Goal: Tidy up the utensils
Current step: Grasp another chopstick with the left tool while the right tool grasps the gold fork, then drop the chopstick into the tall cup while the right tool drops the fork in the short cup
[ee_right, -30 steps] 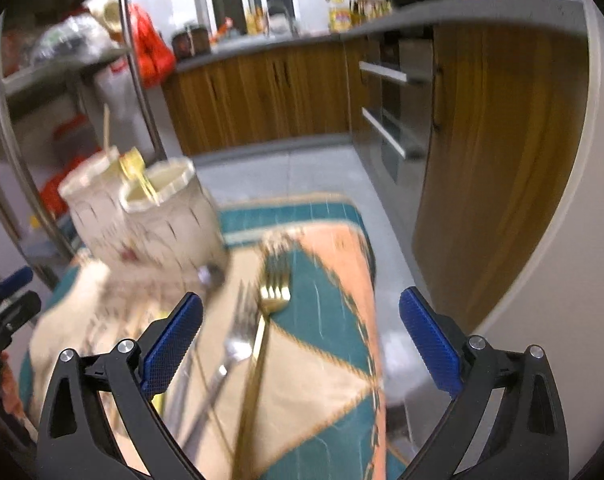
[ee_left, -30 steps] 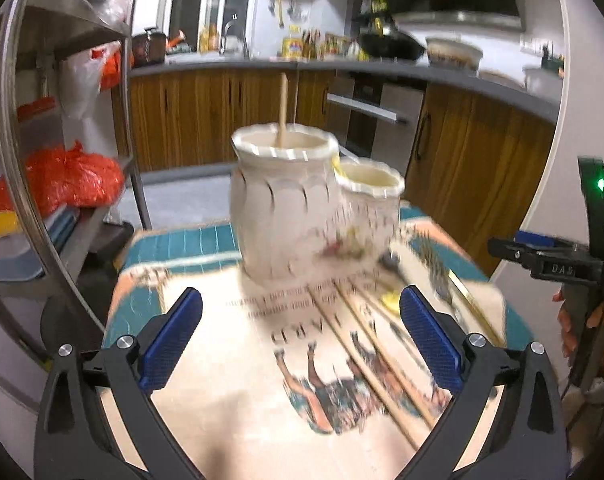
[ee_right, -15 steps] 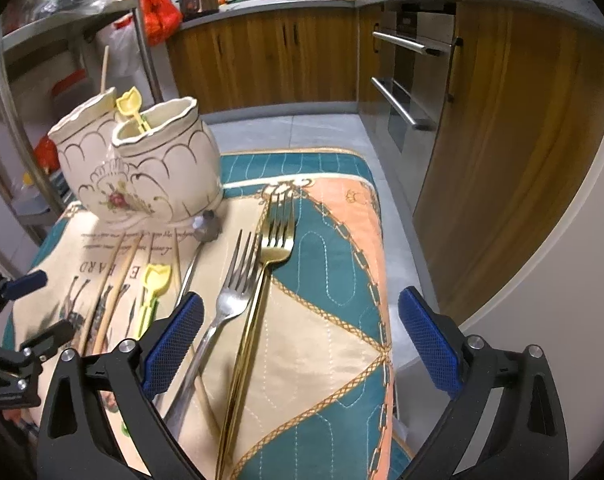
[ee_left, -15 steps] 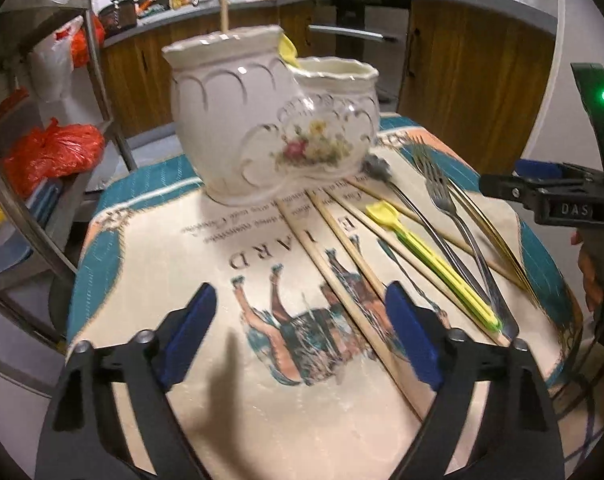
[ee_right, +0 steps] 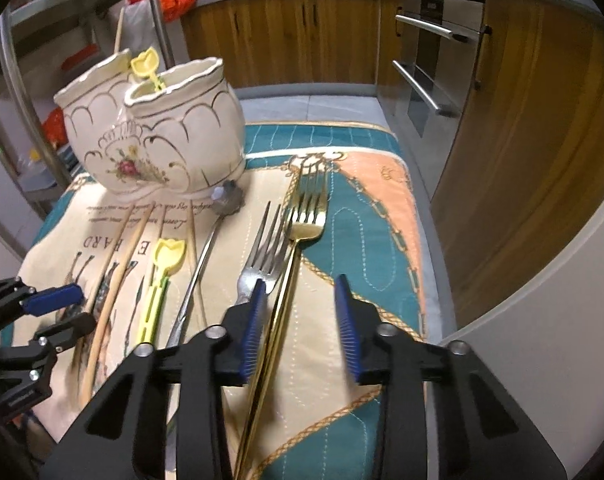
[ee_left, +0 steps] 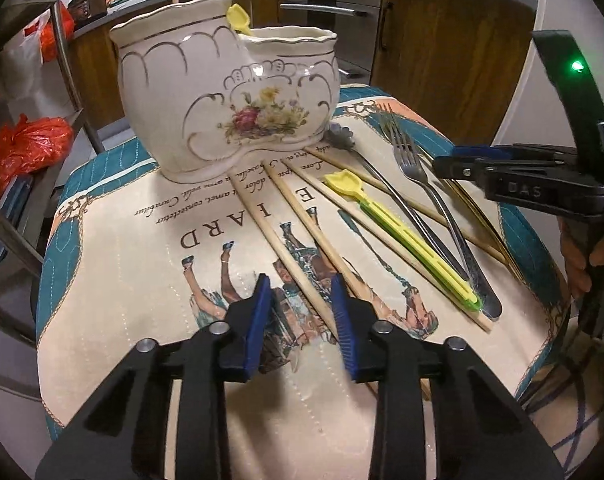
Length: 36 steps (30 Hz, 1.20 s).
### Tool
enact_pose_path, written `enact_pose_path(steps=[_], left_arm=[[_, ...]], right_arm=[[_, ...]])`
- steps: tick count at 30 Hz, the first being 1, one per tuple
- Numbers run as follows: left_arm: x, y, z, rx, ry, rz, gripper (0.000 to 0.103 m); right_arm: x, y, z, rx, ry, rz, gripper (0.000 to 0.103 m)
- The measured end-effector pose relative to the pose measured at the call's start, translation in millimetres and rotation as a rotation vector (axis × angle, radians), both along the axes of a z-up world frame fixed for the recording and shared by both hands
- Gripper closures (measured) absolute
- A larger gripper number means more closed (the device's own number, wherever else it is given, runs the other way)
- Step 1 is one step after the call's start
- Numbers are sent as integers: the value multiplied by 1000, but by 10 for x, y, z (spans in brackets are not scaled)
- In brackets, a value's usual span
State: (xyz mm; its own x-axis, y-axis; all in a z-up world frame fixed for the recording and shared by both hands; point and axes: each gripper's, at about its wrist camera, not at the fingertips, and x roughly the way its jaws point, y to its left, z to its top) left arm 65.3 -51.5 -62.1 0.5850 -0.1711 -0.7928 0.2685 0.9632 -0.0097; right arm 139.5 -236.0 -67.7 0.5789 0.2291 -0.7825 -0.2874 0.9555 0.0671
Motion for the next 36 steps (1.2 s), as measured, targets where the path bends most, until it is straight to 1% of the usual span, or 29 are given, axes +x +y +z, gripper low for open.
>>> enact_pose_path(steps=[2,4,5,6,9,10,15,16,17,20,25,26,27,28,31,33,36], left_arm=[[2,-21,-8,13,-2,-8,87],[20,-7,-2,10,6,-17,88],[32,18,7,2,12,-18,90],[48,44,14,-5,19,-21,91],[76,153,32,-20,50,-28,93],[86,183,35,-23,59,-30,95],[88,299,35,-6,97,-65,96],[81,311,35,-1,99,-67,96],[74,318,32,1,100,-70,96],[66,316,23,2,94,-66,95],[67,273,12,16,70,-58,95],[68,270,12,13,66,-53,95],[67,267,10,13,60,-50,95],[66,261,8,17,55,-49,95],[60,229,9,37,38,-50,96],[61,233,14,33,36,-49,96],[75,257,23,25,35,-46,97]], right_arm=[[22,26,-46,-6,8,-1,75],[33,33,-61,-5,4,0,84],[42,32,-60,-5,4,-1,91],[43,25,-56,-1,4,-1,94],[30,-7,-20,-7,-6,-4,95],[33,-23,-11,-5,-7,-8,96],[59,-57,-1,12,-3,-21,96],[72,-45,-16,8,3,-21,94],[83,-45,-30,6,7,-21,88],[139,-18,-52,-2,8,-21,81],[226,-32,-74,11,-4,-33,80],[233,-38,-75,21,-3,-36,85],[235,-46,-76,31,-1,-36,95],[240,-54,-77,45,6,-33,96],[244,-69,-68,64,12,-35,97],[210,-65,-45,67,10,-35,97],[129,-70,54,60,-36,-28,97]])
